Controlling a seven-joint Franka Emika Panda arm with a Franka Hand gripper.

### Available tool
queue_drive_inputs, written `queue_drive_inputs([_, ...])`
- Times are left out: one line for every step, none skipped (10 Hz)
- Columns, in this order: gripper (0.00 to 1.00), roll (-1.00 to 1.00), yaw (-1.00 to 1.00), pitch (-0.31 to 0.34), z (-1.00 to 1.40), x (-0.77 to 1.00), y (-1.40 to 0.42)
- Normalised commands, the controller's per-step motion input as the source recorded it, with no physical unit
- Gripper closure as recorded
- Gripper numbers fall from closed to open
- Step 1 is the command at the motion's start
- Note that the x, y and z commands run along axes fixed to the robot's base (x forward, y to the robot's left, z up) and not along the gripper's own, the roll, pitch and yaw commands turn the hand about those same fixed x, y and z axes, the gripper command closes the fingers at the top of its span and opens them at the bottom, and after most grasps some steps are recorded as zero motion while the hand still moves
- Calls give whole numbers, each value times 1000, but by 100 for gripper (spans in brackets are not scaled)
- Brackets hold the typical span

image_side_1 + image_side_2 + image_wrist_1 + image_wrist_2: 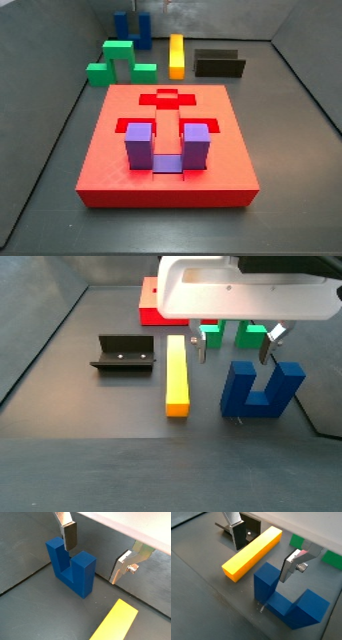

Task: Pick up the blue object. Move up. Move to above the board. Insert the blue object.
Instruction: Pick up the blue object.

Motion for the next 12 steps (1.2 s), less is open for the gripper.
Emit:
queue_drive_inputs([0, 0, 0, -64, -206, -77, 0])
queue_drive_inputs([0, 0, 0, -61, -203, -6, 23])
queue_drive_inputs([0, 0, 0, -60, -229, 0, 46])
queue_drive_inputs([0, 20, 0, -57, -271, 0, 94])
queue_drive_inputs([0, 30, 20, -51, -289, 0, 114])
queue_drive_inputs([0, 23, 17, -56, -289, 0, 94])
queue_drive_inputs([0, 4, 0, -57, -260, 0, 60])
queue_drive_inputs([0, 0, 0, -63, -240, 0, 26])
queue_drive_inputs([0, 0, 0, -60, -226, 0, 23])
queue_drive_inputs([0, 0, 0, -60, -229, 0, 17])
queue_drive_inputs([0, 63, 0, -60, -337, 0, 26])
queue_drive_inputs([0, 53, 0, -54, -297, 0, 26])
